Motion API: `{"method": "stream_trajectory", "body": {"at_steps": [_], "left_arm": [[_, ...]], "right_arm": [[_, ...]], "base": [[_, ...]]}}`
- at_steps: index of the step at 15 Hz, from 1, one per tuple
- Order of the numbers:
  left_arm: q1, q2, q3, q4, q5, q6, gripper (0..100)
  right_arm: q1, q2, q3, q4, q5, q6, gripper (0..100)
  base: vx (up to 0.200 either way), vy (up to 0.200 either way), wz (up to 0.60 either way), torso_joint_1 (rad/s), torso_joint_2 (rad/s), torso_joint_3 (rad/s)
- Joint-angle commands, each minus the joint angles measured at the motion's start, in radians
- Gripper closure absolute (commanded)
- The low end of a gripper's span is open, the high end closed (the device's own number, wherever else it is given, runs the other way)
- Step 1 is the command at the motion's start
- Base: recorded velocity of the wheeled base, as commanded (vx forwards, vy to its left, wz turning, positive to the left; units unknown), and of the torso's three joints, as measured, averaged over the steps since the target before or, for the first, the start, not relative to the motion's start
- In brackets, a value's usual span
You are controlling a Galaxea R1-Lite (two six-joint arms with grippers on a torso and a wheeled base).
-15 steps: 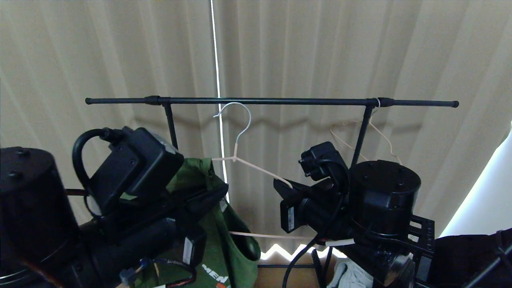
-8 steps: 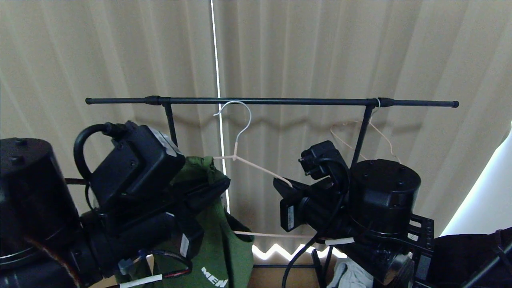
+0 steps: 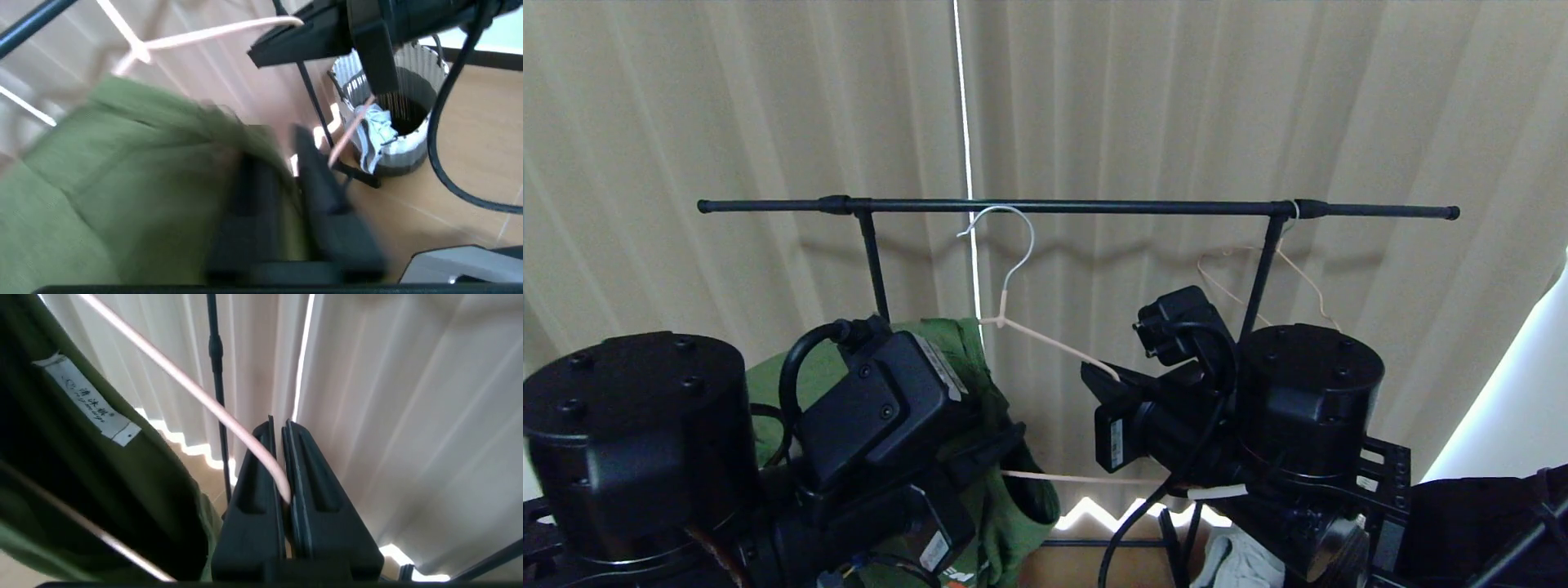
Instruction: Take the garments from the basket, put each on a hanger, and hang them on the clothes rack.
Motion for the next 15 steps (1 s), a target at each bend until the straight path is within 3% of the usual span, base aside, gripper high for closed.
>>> {"method": "stream_trajectory", "body": {"at_steps": [1,8,12,13,15], "left_arm": [[0.0,-0.009,0.006,0.0,0.001,-0.001,0],[0.028,-0.156,0.09,-0.002,0.001,-0.001,0],[0.068,-0.221,0.073,0.0,0.0,0.012,0],[0.108,-0.211,0.026,0.007,0.0,0.045,0],[0.204,-0.165,-0.023,0.007,-0.002,0.19,0]], "right_arm": [[-0.001,-0.005,0.004,-0.002,0.0,0.0,100],[-0.125,-0.066,0.019,0.006,-0.002,-0.009,100],[-0.162,-0.131,0.116,0.002,0.001,-0.089,100],[-0.162,-0.146,0.129,0.002,0.009,-0.1,100],[-0.162,-0.154,0.134,0.0,0.024,-0.109,100]], "base": [[0.0,0.0,0.0,0.0,0.0,0.0],[0.0,0.0,0.0,0.0,0.0,0.0],[0.0,0.0,0.0,0.0,0.0,0.0],[0.0,0.0,0.0,0.0,0.0,0.0],[0.0,0.0,0.0,0.0,0.0,0.0]]}}
